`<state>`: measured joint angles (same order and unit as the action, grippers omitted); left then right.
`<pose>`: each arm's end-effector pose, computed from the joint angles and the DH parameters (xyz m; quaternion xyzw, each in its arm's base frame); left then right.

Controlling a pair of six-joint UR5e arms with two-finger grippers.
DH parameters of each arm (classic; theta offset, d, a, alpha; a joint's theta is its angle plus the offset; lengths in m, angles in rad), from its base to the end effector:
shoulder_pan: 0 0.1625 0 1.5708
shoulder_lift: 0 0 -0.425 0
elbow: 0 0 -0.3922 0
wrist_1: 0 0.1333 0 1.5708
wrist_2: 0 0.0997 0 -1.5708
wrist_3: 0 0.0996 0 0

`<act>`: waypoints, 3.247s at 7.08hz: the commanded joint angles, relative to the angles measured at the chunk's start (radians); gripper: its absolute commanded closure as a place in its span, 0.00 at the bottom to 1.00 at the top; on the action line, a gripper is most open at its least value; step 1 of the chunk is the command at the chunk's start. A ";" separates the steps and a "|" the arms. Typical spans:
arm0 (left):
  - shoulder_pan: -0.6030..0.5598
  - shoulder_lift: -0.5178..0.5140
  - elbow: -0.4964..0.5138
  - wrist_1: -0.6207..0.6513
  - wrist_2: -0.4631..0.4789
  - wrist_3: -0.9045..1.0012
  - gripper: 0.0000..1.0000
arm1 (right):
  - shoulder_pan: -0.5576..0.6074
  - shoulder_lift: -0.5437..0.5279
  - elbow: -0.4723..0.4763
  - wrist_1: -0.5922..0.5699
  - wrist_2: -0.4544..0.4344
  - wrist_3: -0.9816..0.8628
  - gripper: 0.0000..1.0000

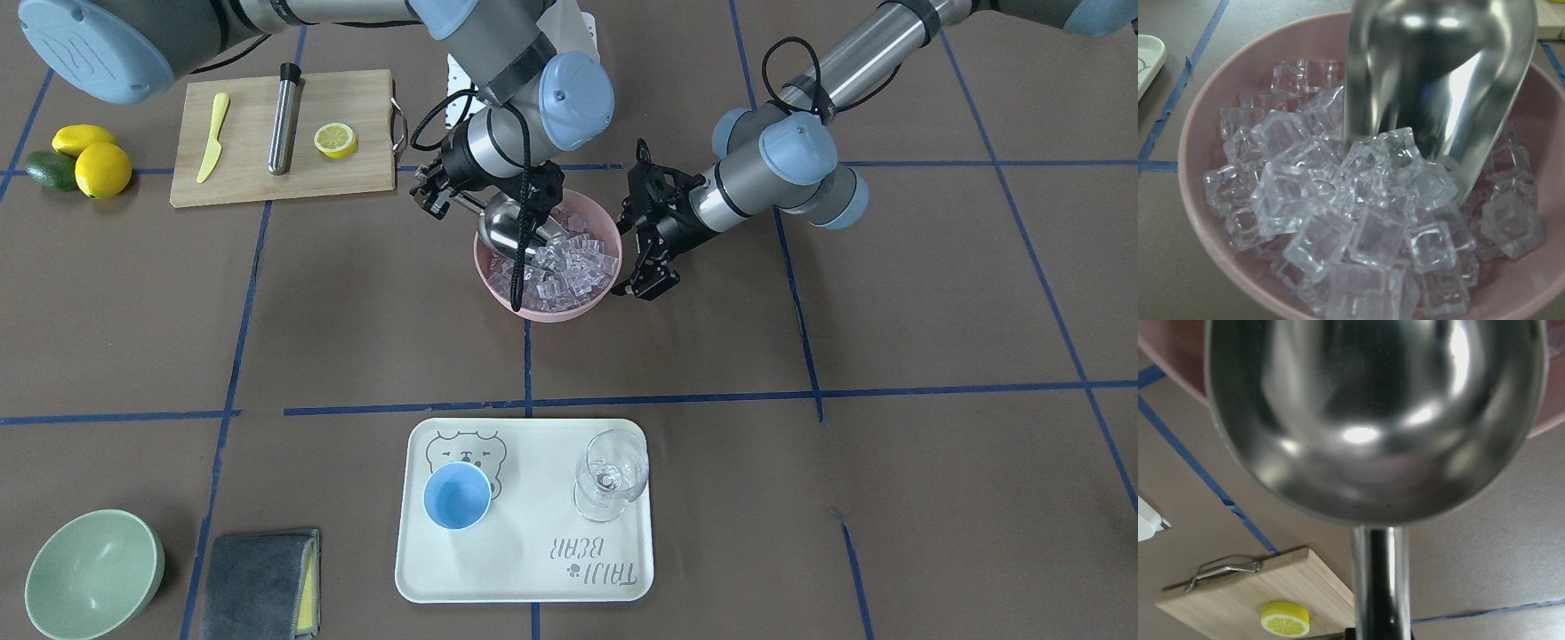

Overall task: Put ice in cup with scoop
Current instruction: 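Lower the scoop with the right gripper into the ice cubes, then drag the scoop through the ice with the right gripper to fill it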

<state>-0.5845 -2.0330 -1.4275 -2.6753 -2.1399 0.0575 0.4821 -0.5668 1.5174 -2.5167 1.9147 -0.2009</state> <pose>0.5061 -0.4304 0.3336 0.4653 0.4708 0.5213 0.5386 -0.5621 -0.4067 0.1648 -0.0714 -0.1555 -0.5925 0.7872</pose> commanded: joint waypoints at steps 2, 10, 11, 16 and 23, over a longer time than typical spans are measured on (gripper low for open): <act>0.000 -0.003 -0.004 -0.006 -0.002 -0.002 0.00 | 0.016 -0.067 0.038 0.108 0.085 0.049 1.00; 0.000 -0.004 -0.005 -0.006 -0.002 -0.001 0.00 | 0.027 -0.240 0.156 0.399 0.199 0.211 1.00; 0.000 -0.004 -0.007 -0.008 -0.002 -0.002 0.00 | 0.026 -0.240 0.159 0.403 0.199 0.239 1.00; -0.002 -0.001 -0.007 -0.025 -0.002 -0.002 0.00 | 0.026 -0.372 0.230 0.700 0.216 0.397 1.00; -0.011 0.000 -0.014 -0.028 -0.005 -0.002 0.00 | -0.008 -0.487 0.314 0.971 0.208 0.626 1.00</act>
<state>-0.5933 -2.0330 -1.4414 -2.7029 -2.1440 0.0552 0.4814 -1.0187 1.8261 -1.6430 2.1250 0.3747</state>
